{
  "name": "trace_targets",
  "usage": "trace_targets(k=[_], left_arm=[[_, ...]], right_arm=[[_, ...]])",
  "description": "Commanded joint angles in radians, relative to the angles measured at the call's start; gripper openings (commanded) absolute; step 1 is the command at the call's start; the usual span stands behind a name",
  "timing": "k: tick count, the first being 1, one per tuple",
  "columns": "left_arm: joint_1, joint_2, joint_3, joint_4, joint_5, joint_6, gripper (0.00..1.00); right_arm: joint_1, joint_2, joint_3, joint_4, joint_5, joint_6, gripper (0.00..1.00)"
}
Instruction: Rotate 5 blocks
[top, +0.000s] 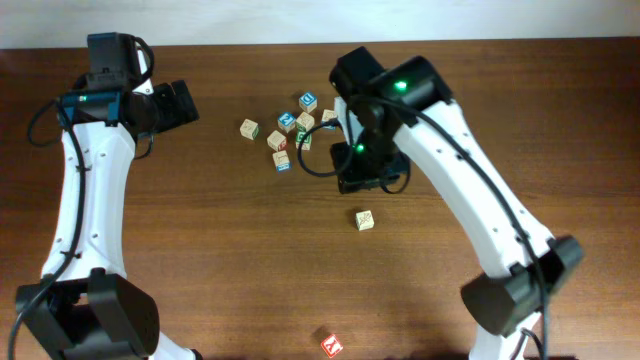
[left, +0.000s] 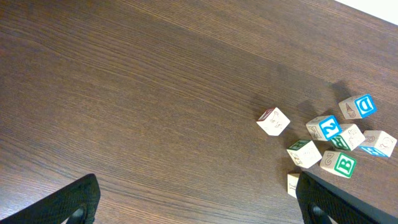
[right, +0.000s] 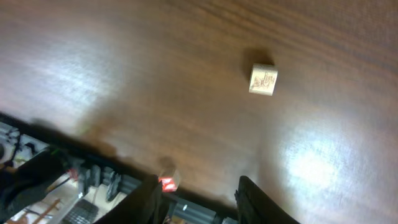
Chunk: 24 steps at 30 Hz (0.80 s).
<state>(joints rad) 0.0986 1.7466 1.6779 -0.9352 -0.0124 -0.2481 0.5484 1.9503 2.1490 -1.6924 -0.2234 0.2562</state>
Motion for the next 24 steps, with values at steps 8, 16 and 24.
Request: trace_targets(k=[8, 16, 24], left_arm=[[0.003, 0.0, 0.015, -0.002, -0.01, -0.009, 0.99], [0.003, 0.0, 0.015, -0.002, -0.01, -0.009, 0.99], [0.003, 0.0, 0.015, -0.002, -0.01, -0.009, 0.99]], right_arm=[[0.328, -0.217, -0.617, 0.276, 0.026, 0.13, 0.52], [0.497, -0.242, -1.03, 0.67, -0.14, 0.055, 0.77], [0.51, -0.108, -1.083, 0.726, -0.215, 0.021, 0.69]])
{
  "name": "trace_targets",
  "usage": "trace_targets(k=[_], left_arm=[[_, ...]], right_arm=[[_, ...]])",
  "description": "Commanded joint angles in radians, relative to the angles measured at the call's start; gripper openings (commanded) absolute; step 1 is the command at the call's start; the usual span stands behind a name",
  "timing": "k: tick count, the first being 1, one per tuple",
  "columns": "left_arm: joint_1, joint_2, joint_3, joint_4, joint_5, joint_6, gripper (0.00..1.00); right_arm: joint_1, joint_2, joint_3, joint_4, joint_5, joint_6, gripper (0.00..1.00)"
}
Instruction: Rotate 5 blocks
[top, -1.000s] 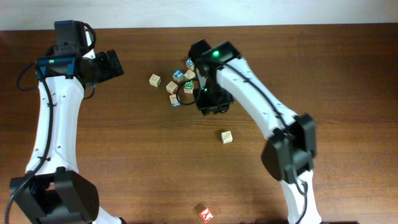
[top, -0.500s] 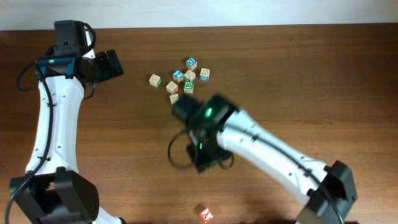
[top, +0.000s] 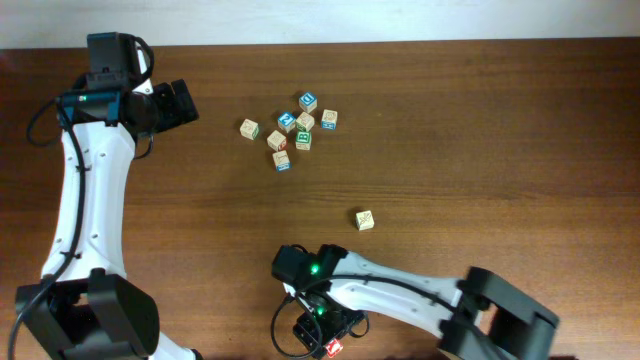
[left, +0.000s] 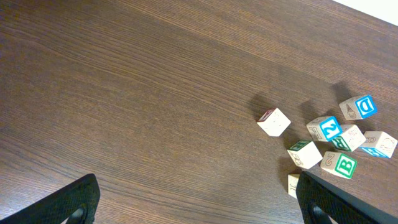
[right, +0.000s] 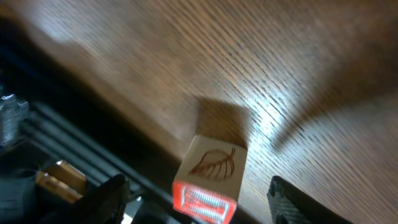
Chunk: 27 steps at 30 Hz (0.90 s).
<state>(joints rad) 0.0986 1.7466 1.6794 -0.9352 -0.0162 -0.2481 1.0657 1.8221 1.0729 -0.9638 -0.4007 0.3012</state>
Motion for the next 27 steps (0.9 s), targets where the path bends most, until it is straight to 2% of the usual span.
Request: trace_targets(k=[1, 4, 5, 6, 7, 11, 13, 16, 18, 23, 27], left_arm=[[0.003, 0.0, 0.013, -0.002, -0.006, -0.009, 0.99], [0.003, 0.0, 0.013, -0.002, -0.006, -0.009, 0.99], [0.003, 0.0, 0.013, -0.002, -0.006, -0.009, 0.99], [0.003, 0.0, 0.013, -0.002, -0.006, -0.009, 0.99], [0.003, 0.0, 0.013, -0.002, -0.006, -0.009, 0.99], [0.003, 0.0, 0.013, -0.002, -0.006, -0.009, 0.99], [0.003, 0.0, 0.013, -0.002, -0.006, -0.009, 0.99], [0.003, 0.0, 0.013, -0.002, -0.006, -0.009, 0.99], [0.003, 0.0, 0.013, -0.002, -0.006, -0.009, 0.99], [0.003, 0.0, 0.013, -0.002, -0.006, -0.009, 0.99], [0.003, 0.0, 0.013, -0.002, -0.006, -0.009, 0.99]], right_arm=[[-0.012, 0.021, -0.007, -0.001, -0.037, -0.017, 0.65], [-0.013, 0.019, -0.004, -0.005, -0.004, 0.047, 0.49], [-0.014, 0.019, 0.006, -0.019, 0.015, 0.065, 0.37], [-0.015, 0.019, 0.021, -0.043, 0.061, 0.101, 0.21], [-0.02, 0.019, 0.028, -0.058, 0.077, 0.119, 0.13], [-0.072, 0.019, 0.047, -0.069, 0.093, 0.119, 0.16], [-0.146, 0.019, 0.094, -0.083, 0.137, 0.119, 0.22], [-0.254, 0.019, 0.142, -0.081, 0.137, 0.119, 0.22], [-0.32, 0.019, 0.185, -0.024, 0.128, 0.12, 0.22], [-0.341, 0.024, 0.224, 0.222, 0.17, 0.199, 0.24], [-0.387, 0.093, 0.257, 0.203, 0.196, 0.253, 0.27]])
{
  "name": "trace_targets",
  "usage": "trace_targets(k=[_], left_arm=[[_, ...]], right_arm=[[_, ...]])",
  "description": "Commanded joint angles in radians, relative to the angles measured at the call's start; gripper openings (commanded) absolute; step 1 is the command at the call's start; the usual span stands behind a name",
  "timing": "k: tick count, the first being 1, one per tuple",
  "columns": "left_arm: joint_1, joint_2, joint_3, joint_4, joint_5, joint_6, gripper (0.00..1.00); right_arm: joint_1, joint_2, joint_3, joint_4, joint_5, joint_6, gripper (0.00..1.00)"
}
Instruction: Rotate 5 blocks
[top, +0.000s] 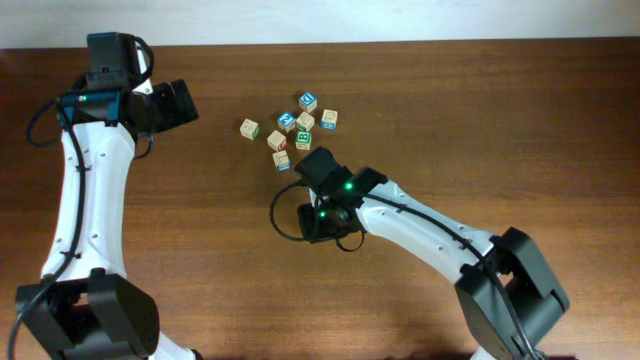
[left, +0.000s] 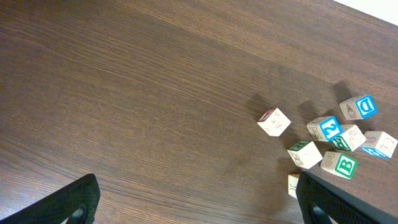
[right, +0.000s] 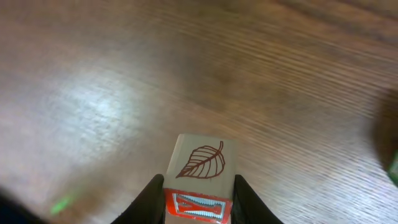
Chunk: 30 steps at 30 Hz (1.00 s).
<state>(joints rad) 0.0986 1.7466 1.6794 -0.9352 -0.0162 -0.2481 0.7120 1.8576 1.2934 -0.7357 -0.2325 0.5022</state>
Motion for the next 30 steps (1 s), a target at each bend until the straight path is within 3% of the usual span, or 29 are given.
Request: trace_targets(k=[1, 13, 20, 23, 26, 30], left_arm=[[0.003, 0.0, 0.014, -0.002, -0.006, -0.009, 0.99], [0.003, 0.0, 0.013, -0.002, -0.006, -0.009, 0.99], [0.003, 0.0, 0.013, -0.002, -0.006, -0.009, 0.99], [0.003, 0.0, 0.013, -0.002, -0.006, -0.009, 0.99], [0.003, 0.0, 0.014, -0.002, -0.006, -0.009, 0.99], [0.003, 0.0, 0.013, -0.002, -0.006, -0.009, 0.99]], right_arm=[[-0.042, 0.075, 0.045, -0.043, 0.026, 0.063, 0.26], [-0.092, 0.163, 0.158, -0.174, 0.086, 0.108, 0.34], [-0.092, 0.163, 0.19, -0.203, 0.139, 0.079, 0.46], [-0.092, 0.163, 0.275, -0.206, 0.141, -0.012, 0.47], [-0.093, 0.164, 0.375, -0.1, 0.206, -0.027, 0.52], [-0.088, 0.269, 0.387, 0.198, 0.222, -0.031, 0.59]])
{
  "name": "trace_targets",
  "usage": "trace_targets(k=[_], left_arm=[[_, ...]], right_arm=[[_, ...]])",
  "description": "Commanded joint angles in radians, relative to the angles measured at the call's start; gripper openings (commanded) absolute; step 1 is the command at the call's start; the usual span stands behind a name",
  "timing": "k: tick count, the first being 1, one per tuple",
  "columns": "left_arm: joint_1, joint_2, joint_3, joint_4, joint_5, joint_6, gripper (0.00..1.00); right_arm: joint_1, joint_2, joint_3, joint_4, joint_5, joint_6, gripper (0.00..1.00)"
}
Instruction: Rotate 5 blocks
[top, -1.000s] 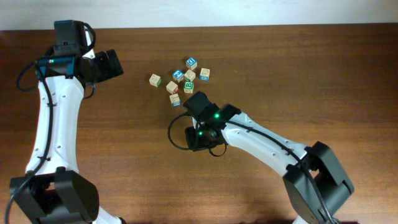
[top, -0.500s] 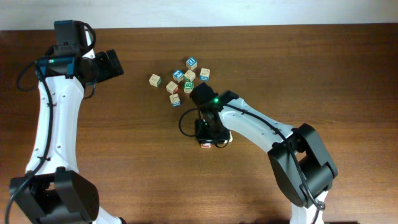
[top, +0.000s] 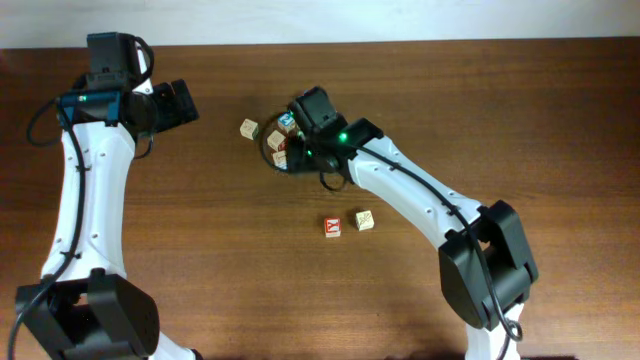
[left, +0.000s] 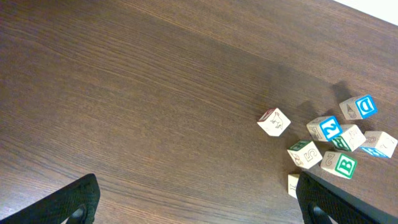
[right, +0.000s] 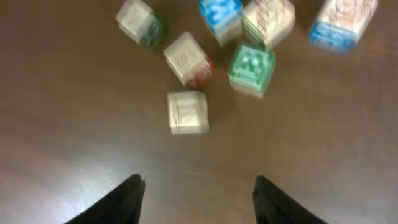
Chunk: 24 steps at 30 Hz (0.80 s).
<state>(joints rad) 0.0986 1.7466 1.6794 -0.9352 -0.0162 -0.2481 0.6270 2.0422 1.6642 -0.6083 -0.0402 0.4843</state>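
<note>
A cluster of several lettered wooden blocks (right: 188, 112) lies at the table's far middle; the left wrist view shows a blue "D" block (left: 359, 107) and a green "B" block (left: 339, 163) among them. My right gripper (right: 202, 202) hovers open just above this cluster, nothing between its fingers. A red-lettered block (top: 333, 227) rests mid-table beside a plain block (top: 365, 220). My left gripper (left: 199, 200) is open at the far left, well away from the blocks.
One single block (top: 249, 129) sits a little left of the cluster. The right arm (top: 420, 200) stretches diagonally over the table's middle. The table's far edge meets a white wall (top: 400, 20).
My right gripper held the red-lettered block near the table's middle. It has let the block go beside the plain block and now stands open over the cluster. The left arm is unchanged.
The red-lettered block lay at the table's front edge while my right gripper was near the cluster. Then the gripper stood open around that block, then shut on it at mid-table. Now the block rests beside the plain block and the gripper is over the cluster.
</note>
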Motion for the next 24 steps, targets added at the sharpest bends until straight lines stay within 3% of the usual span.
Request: trace_targets(k=[1, 5, 11, 17, 22, 24], left_arm=[[0.003, 0.0, 0.013, -0.002, -0.006, -0.009, 0.99], [0.003, 0.0, 0.013, -0.002, -0.006, -0.009, 0.99], [0.003, 0.0, 0.013, -0.002, -0.006, -0.009, 0.99], [0.003, 0.0, 0.013, -0.002, -0.006, -0.009, 0.99], [0.003, 0.0, 0.013, -0.002, -0.006, -0.009, 0.99], [0.003, 0.0, 0.013, -0.002, -0.006, -0.009, 0.99]], right_arm=[[0.001, 0.124, 0.039, 0.094, 0.03, -0.018, 0.59], [0.013, 0.253, 0.157, 0.107, 0.053, -0.088, 0.6], [0.032, 0.289, 0.157, 0.138, 0.044, -0.169, 0.52], [0.071, 0.311, 0.156, 0.138, 0.057, -0.198, 0.51], [0.066, 0.317, 0.157, 0.133, 0.056, -0.196, 0.33], [0.067, 0.307, 0.171, 0.081, 0.055, -0.186, 0.31]])
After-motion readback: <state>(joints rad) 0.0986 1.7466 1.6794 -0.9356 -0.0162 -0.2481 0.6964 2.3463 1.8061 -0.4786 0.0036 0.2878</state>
